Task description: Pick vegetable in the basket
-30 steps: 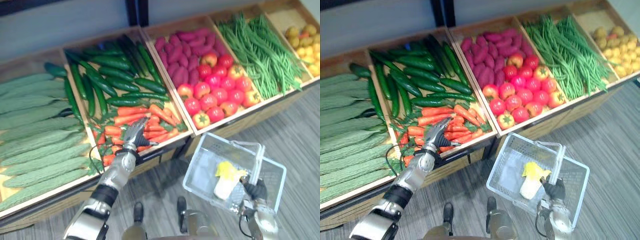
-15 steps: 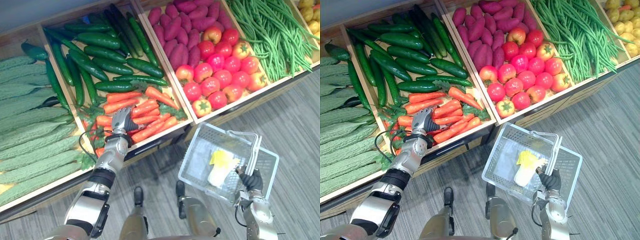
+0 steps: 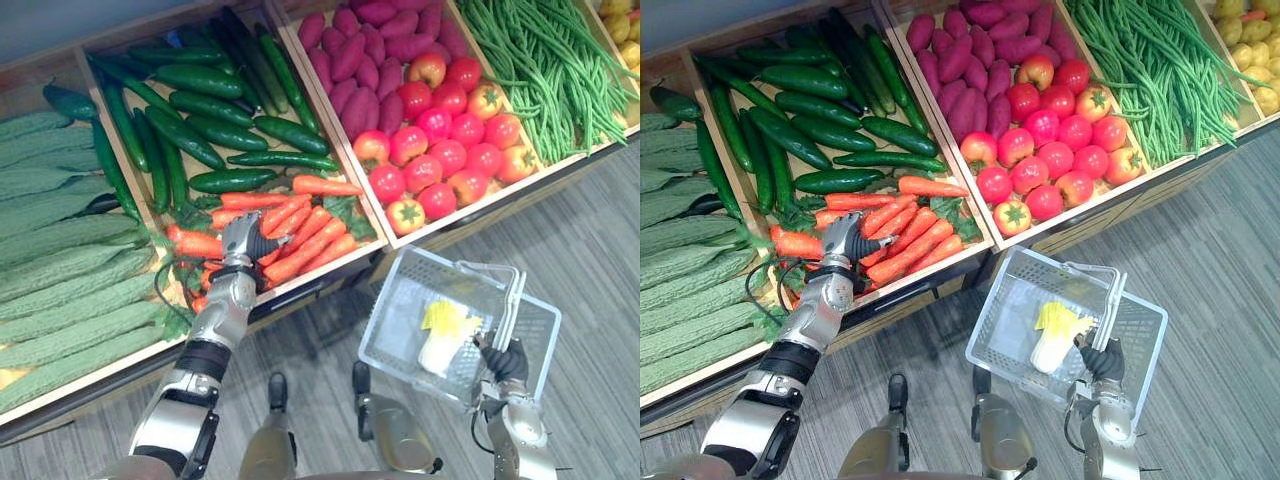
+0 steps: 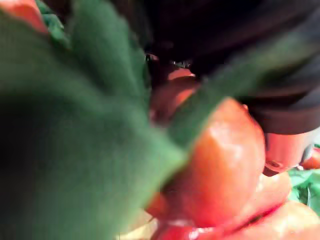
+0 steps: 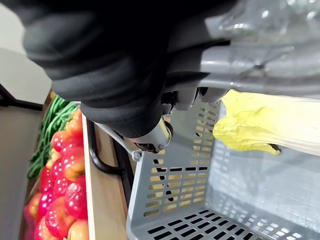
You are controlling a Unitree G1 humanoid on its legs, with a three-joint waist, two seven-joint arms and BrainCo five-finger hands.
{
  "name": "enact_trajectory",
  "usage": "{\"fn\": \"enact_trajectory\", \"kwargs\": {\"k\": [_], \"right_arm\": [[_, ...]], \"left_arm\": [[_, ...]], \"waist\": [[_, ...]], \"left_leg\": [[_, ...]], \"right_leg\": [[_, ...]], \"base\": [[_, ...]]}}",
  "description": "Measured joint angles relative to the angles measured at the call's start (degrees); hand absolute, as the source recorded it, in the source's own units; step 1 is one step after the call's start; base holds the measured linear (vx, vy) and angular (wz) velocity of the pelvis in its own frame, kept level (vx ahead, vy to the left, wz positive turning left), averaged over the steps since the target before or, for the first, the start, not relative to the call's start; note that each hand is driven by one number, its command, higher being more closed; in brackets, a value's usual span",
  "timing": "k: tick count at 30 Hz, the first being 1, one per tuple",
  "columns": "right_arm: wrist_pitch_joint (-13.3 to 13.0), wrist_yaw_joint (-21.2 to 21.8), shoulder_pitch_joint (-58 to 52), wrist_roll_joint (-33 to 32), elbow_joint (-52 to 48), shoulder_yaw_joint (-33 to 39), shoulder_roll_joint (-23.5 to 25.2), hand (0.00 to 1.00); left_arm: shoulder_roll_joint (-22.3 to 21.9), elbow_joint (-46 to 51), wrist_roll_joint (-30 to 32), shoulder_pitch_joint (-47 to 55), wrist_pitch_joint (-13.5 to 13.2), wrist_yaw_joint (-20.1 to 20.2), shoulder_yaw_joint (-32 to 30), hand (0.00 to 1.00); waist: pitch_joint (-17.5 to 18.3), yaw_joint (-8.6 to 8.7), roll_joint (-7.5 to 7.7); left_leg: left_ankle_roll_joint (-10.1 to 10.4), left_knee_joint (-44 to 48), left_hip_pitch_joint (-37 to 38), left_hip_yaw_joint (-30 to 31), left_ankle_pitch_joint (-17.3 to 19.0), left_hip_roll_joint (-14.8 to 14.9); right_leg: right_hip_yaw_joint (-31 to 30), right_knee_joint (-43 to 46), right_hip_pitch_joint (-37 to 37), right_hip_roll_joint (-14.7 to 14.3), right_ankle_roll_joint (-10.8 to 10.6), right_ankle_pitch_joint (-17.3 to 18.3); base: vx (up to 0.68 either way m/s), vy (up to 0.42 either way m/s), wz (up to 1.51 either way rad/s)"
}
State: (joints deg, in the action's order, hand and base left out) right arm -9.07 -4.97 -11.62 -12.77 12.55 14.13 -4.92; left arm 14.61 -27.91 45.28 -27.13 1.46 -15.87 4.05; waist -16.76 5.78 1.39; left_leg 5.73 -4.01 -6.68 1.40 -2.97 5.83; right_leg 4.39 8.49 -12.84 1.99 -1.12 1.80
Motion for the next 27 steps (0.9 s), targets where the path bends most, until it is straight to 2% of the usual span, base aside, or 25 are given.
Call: {"fn": "enact_trajectory", "kwargs": {"k": [5, 6, 12, 17, 20, 22, 27], "right_arm": [[0.1, 0.2, -0.3, 0.1, 0.2, 0.8, 0.3, 1.0], [0.1, 0.3, -0.5, 0.2, 0.2, 1.1, 0.3, 1.0], [0.3, 1.1, -1.3, 0.5, 0.4, 1.6, 0.2, 1.0], [0.6, 1.4, -1.7, 0.6, 2.6, 1.7, 0.3, 1.0], [0.7, 1.4, -1.5, 0.7, 2.6, 1.7, 1.0, 1.0], [0.8, 1.1, -1.3, 1.0, 2.4, 1.7, 1.3, 1.0], [0.8, -0.3, -1.4, 1.7, 0.4, 1.8, 2.8, 1.0]], "left_arm": [[-1.0, 8.7, -2.1, 5.3, 0.6, -1.7, -3.8, 1.0], [-1.7, 13.5, -3.3, 7.3, 0.5, -3.0, -4.8, 1.0], [-5.6, 22.9, -6.8, 13.4, -0.8, -6.1, -6.0, 1.0], [-8.3, 28.9, -9.9, 18.7, -3.2, -8.1, -6.2, 1.0], [-10.4, 34.7, -14.7, 23.8, -5.5, -8.3, -6.5, 1.0], [-12.4, 38.9, -18.5, 27.6, -7.2, -8.4, -6.3, 1.0], [-14.4, 44.1, -21.2, 32.1, -9.5, -8.0, -4.1, 1.0]], "waist": [[0.0, -0.12, -0.07], [0.1, -0.24, -0.19], [1.2, -0.29, -1.57], [4.0, -0.34, -2.91], [5.2, -0.48, -3.48], [6.2, -1.07, -3.68], [7.9, -1.79, -3.68]], "left_leg": [[-0.2, -0.1, 1.8, 0.0, 0.2, 0.0], [-0.2, -0.2, 2.4, 0.0, 0.3, 0.0], [-0.4, -1.1, 5.0, 0.0, 0.4, 0.0], [-0.5, -1.1, 6.0, -0.4, 0.6, 0.1], [-0.6, -1.1, 7.7, -2.3, 1.2, 0.3], [-0.7, -0.9, 8.9, -4.8, 1.9, 0.3], [-1.1, 0.7, 10.2, -9.8, 3.7, 0.2]], "right_leg": [[0.1, -1.0, 2.3, -0.1, 0.0, 0.0], [0.1, -1.5, 3.2, -0.1, -0.2, -0.1], [0.1, -2.6, 5.8, -0.1, -0.4, -0.2], [-0.5, -2.7, 6.6, -0.3, -0.4, -0.2], [-1.9, -2.7, 7.5, -0.6, -0.6, -0.3], [-4.3, -2.8, 7.5, -0.9, -1.0, -0.6], [-9.2, -3.9, 7.5, -1.3, -1.8, -2.3]], "base": [[0.0, 0.001, 0.01], [-0.01, 0.005, 0.03], [0.0, 0.002, 0.0], [0.0, 0.0, -0.05], [-0.02, 0.007, -0.26], [-0.02, 0.023, -0.49], [-0.02, 0.038, -0.53]]}}
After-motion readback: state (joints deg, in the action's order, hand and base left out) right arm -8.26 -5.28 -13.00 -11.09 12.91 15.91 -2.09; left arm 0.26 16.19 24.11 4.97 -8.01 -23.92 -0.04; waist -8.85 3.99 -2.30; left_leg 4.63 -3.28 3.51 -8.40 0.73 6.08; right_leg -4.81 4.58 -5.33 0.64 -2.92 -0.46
